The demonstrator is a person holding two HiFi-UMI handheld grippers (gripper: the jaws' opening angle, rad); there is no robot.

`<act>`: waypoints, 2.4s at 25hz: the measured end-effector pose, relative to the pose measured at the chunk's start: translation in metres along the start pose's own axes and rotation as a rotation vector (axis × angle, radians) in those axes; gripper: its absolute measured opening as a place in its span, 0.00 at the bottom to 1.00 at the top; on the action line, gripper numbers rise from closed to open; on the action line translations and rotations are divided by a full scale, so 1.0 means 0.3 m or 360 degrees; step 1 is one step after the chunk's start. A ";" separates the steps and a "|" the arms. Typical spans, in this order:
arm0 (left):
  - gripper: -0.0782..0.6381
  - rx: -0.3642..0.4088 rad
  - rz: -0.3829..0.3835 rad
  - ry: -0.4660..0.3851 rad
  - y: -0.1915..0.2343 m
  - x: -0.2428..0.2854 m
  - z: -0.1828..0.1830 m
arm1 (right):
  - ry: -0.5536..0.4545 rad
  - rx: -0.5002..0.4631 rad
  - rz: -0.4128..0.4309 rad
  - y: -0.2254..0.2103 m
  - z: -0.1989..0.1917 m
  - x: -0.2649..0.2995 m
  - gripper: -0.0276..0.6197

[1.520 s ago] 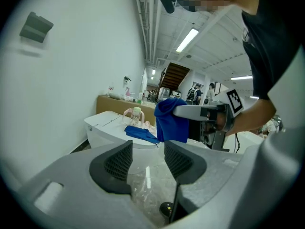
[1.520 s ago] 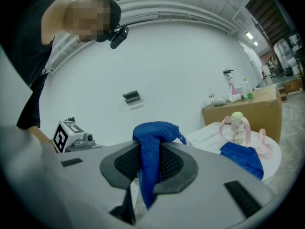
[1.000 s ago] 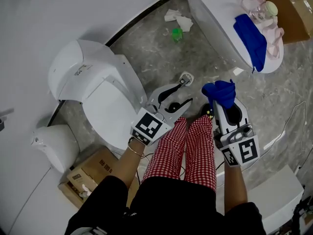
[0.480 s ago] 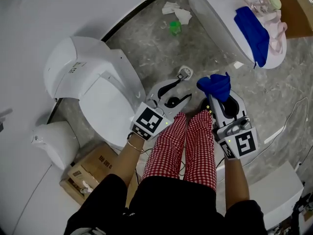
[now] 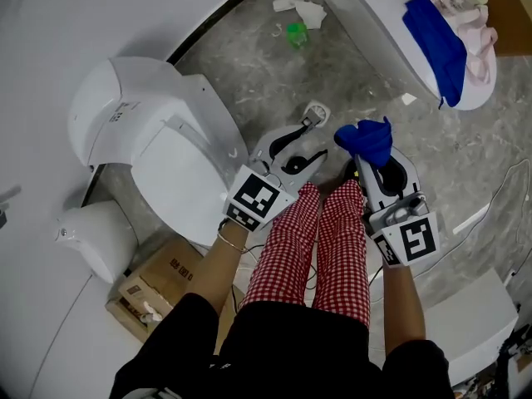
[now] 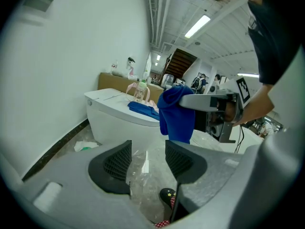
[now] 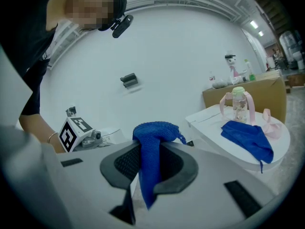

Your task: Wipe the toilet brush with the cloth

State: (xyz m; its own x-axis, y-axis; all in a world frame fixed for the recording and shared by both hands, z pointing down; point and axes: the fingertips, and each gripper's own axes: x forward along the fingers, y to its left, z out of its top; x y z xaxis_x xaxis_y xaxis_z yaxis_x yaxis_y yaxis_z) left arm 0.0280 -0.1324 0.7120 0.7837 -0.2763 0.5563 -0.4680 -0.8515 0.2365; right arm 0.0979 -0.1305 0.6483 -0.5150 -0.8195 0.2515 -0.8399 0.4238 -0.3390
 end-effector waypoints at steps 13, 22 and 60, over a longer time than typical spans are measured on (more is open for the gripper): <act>0.40 -0.0034 0.0022 0.0075 0.070 0.064 -0.097 | 0.0061 0.0049 0.0004 -0.019 -0.100 0.049 0.15; 0.40 -0.0082 0.0028 0.0101 0.098 0.106 -0.141 | 0.0101 0.0042 0.0006 -0.045 -0.129 0.082 0.15; 0.42 -0.0114 -0.0018 0.0657 0.201 0.331 -0.472 | 0.0149 0.0065 -0.0031 -0.202 -0.170 0.097 0.15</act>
State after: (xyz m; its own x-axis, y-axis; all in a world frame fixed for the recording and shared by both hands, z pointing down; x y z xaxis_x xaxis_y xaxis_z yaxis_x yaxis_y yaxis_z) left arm 0.0198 -0.1481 0.8945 0.5664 -0.0529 0.8224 -0.4991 -0.8161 0.2913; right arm 0.1249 -0.1603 0.7226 -0.5141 -0.7868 0.3414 -0.8432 0.3907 -0.3693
